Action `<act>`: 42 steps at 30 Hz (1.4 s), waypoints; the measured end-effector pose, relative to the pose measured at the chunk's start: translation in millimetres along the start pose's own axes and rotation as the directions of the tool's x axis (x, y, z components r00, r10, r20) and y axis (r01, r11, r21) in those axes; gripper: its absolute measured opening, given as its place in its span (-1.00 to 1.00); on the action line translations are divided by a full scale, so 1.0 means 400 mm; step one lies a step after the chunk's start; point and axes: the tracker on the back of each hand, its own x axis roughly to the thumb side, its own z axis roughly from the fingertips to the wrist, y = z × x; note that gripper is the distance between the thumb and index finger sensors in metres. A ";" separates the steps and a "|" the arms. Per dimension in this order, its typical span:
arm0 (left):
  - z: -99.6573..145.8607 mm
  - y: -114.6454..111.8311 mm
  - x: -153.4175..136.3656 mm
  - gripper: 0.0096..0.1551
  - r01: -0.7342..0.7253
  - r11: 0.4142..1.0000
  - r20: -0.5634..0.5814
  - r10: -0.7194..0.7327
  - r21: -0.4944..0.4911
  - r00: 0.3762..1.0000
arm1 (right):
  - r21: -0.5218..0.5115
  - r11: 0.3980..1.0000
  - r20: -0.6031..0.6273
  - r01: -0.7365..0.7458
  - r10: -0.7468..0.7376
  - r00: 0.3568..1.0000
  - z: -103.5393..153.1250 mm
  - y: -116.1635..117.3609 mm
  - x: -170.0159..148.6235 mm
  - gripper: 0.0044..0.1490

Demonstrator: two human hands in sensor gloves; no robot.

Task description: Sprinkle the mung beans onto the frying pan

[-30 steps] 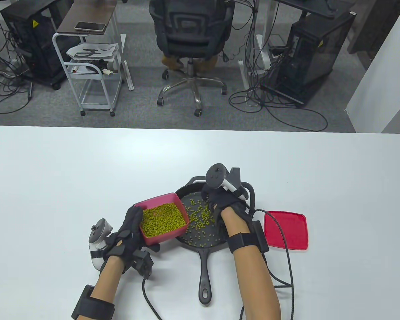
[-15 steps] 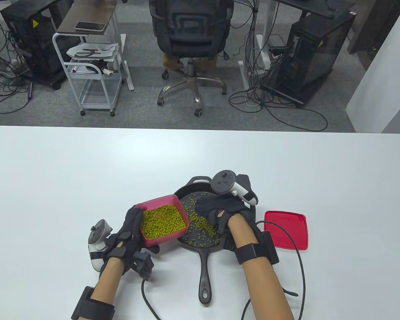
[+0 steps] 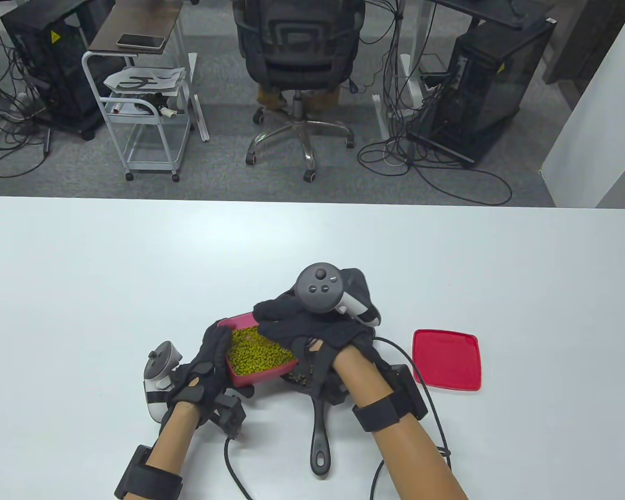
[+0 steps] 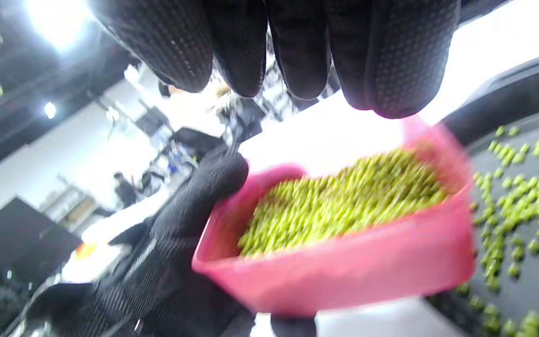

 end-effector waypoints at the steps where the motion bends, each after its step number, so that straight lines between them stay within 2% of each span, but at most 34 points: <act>1: 0.002 0.000 0.000 -0.04 0.000 1.000 0.002 0.000 -0.001 1.000 | 0.037 0.999 -0.013 -0.032 0.032 0.999 -0.020 0.027 0.009 -0.37; 3: 0.003 -0.002 0.000 -0.04 -0.003 1.000 0.009 0.004 -0.007 1.000 | 0.095 0.989 -0.049 -0.109 0.115 0.992 -0.047 0.066 0.013 -0.35; 6: 0.002 -0.004 0.001 -0.04 -0.028 0.999 0.020 0.028 -0.020 0.999 | 0.144 0.951 -0.089 -0.274 0.288 0.953 -0.077 0.112 0.007 -0.19; 8: 0.001 -0.004 -0.001 -0.04 0.018 1.000 0.014 -0.018 0.004 1.000 | 0.222 0.941 -0.102 -0.257 0.284 0.953 -0.087 0.134 0.007 -0.04; 10: -0.003 -0.006 -0.005 -0.04 0.018 1.000 0.021 -0.018 0.001 1.000 | 0.256 0.933 -0.143 -0.252 0.295 0.945 -0.092 0.136 0.013 0.07; 15: 0.000 -0.011 -0.004 -0.05 -0.016 1.000 0.038 0.016 0.012 0.999 | 0.253 0.942 -0.167 -0.222 0.268 0.949 -0.117 0.136 0.018 0.12; 17: 0.000 -0.008 -0.006 -0.05 -0.008 0.999 0.044 0.007 0.040 0.999 | 0.216 0.943 -0.151 -0.253 0.288 0.946 -0.125 0.147 0.022 0.10; 21: 0.000 -0.001 -0.013 -0.05 -0.014 0.999 0.025 0.014 0.035 1.000 | 0.219 0.950 -0.168 -0.222 0.261 0.951 -0.139 0.165 0.028 -0.09; 24: -0.001 -0.002 -0.014 -0.05 -0.035 0.999 0.031 0.035 0.027 0.999 | 0.156 0.958 -0.158 -0.242 0.266 0.951 -0.145 0.160 0.032 -0.26; 29: -0.001 -0.007 -0.016 -0.05 -0.061 0.998 0.025 0.060 0.004 0.998 | 0.122 0.973 -0.172 -0.198 0.217 0.961 -0.153 0.143 0.022 -0.48; 42: -0.001 -0.005 -0.013 -0.05 -0.078 0.997 0.027 0.078 0.012 0.997 | 0.029 0.996 -0.199 -0.083 0.087 0.976 -0.145 0.054 0.000 -0.54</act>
